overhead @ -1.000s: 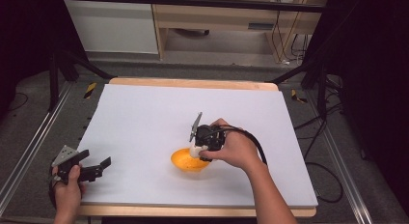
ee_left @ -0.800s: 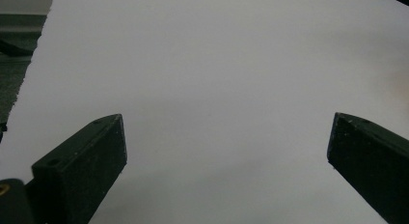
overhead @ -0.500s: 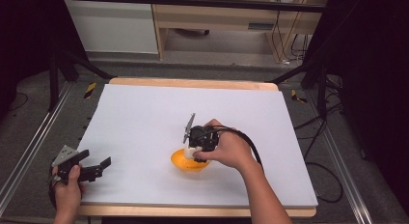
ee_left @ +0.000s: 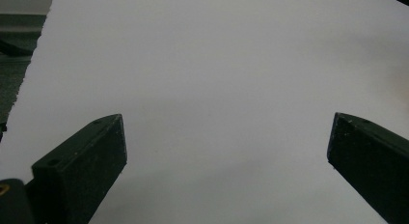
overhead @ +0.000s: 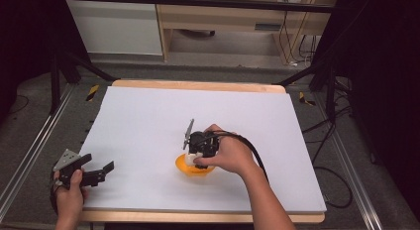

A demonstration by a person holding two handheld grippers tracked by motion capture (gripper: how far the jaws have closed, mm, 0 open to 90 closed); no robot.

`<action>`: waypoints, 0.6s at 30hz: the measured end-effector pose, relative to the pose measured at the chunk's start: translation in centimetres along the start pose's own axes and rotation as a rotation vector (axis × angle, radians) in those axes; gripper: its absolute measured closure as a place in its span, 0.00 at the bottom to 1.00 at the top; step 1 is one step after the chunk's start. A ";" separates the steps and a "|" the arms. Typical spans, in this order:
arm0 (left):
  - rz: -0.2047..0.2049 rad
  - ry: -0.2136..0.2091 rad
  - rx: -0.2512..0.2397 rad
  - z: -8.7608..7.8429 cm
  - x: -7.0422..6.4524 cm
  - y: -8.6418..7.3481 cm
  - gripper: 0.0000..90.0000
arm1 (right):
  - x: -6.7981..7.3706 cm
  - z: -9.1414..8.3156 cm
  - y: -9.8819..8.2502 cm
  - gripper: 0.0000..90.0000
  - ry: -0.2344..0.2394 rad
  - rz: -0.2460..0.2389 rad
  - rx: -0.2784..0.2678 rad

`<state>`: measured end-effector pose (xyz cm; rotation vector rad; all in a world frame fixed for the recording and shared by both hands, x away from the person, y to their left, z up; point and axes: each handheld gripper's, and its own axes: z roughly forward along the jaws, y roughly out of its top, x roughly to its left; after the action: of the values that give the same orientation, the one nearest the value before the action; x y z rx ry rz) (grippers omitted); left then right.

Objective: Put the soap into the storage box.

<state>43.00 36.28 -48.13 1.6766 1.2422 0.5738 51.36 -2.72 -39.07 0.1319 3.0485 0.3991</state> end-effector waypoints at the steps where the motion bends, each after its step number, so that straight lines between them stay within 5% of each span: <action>1: 0.000 0.000 0.000 0.0 0.0 0.0 0.00 | 0.0 0.1 0.1 0.55 0.000 0.002 0.003; 18: -0.002 -0.002 0.000 0.0 0.1 0.0 0.00 | -0.1 1.2 0.7 0.55 0.011 -0.015 0.025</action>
<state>43.03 36.32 -48.14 1.6754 1.2423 0.5706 51.61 -1.74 -40.01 0.1083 3.0637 0.3623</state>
